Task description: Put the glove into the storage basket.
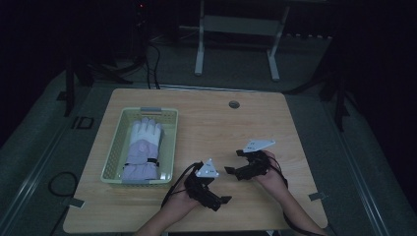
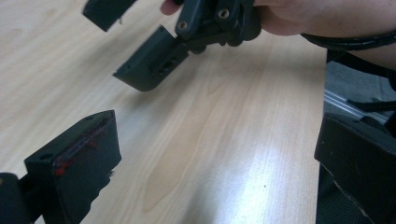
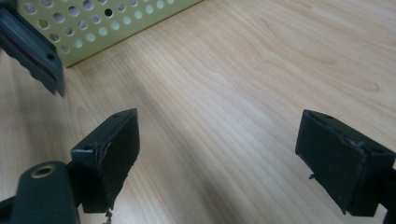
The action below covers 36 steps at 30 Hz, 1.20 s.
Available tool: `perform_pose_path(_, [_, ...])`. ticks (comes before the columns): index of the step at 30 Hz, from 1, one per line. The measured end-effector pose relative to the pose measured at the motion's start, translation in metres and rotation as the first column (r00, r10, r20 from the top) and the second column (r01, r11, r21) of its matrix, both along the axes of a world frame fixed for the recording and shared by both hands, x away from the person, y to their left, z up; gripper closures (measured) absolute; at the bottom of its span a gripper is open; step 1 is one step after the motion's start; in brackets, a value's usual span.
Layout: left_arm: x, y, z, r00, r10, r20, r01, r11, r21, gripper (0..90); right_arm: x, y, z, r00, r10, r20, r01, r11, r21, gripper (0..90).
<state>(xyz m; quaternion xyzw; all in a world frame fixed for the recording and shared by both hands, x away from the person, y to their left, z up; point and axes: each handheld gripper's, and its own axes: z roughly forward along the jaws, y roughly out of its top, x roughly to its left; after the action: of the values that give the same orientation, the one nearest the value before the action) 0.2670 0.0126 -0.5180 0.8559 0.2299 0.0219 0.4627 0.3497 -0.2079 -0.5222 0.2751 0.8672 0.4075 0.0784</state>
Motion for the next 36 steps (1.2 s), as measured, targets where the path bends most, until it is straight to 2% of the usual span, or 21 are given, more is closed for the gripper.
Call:
perform_pose_path(3, [-0.001,-0.005,-0.006,0.9999,-0.01,0.013,0.01,0.9998,0.016,0.5,-0.002,-0.002,-0.003,1.0,-0.008,0.001,0.008,1.0,-0.007,13.7])
perform_pose_path(7, [-0.002,-0.012,-0.014,0.9996,-0.028,0.001,0.028,0.9996,0.0,0.5,-0.005,-0.009,-0.009,1.0,-0.008,0.0,0.008,1.0,-0.01,13.7])
perform_pose_path(9, [-0.002,-0.015,-0.017,0.9992,-0.038,0.008,0.038,0.9993,-0.003,0.5,-0.006,-0.013,-0.012,0.9999,-0.012,-0.001,0.012,1.0,-0.012,13.7])
perform_pose_path(13, [-0.003,-0.021,-0.023,0.9986,-0.052,0.013,0.052,0.9986,0.01,0.5,-0.01,-0.023,-0.015,0.9997,-0.019,0.012,0.019,1.0,-0.008,13.6])
perform_pose_path(14, [-0.003,-0.024,-0.025,0.9984,-0.055,0.011,0.055,0.9984,0.011,0.5,-0.011,-0.028,-0.016,0.9997,-0.023,0.009,0.023,1.0,0.006,13.6])
perform_pose_path(19, [-0.005,-0.028,-0.03,0.9973,-0.072,0.014,0.072,0.9972,0.019,0.5,-0.015,-0.036,-0.019,0.9994,-0.03,0.015,0.03,1.0,0.002,13.6])
perform_pose_path(23, [-0.007,-0.031,-0.036,0.9971,-0.074,0.019,0.073,0.9966,0.038,0.5,-0.02,-0.043,-0.023,0.9995,-0.027,0.019,0.027,1.0,-0.005,13.7])
perform_pose_path(24, [-0.008,-0.033,-0.038,0.9965,-0.082,0.017,0.081,0.996,0.038,0.5,-0.022,-0.045,-0.026,0.9993,-0.023,0.028,0.024,0.999,-0.026,13.7])
perform_pose_path(26, [-0.009,-0.034,-0.039,0.9962,-0.084,0.022,0.083,0.9955,0.045,0.5,-0.023,-0.048,-0.029,0.9994,-0.017,0.03,0.018,0.999,-0.03,13.6])
perform_pose_path(31, [-0.009,-0.035,-0.042,0.9966,-0.081,0.017,0.08,0.9963,0.033,0.5,-0.026,-0.054,-0.033,0.9995,-0.024,0.019,0.024,0.999,-0.026,13.6])
perform_pose_path(36, [-0.011,-0.035,-0.045,0.9963,-0.079,0.033,0.078,0.996,0.044,0.5,-0.034,-0.065,-0.036,0.9986,-0.044,0.028,0.045,0.999,-0.021,13.0])
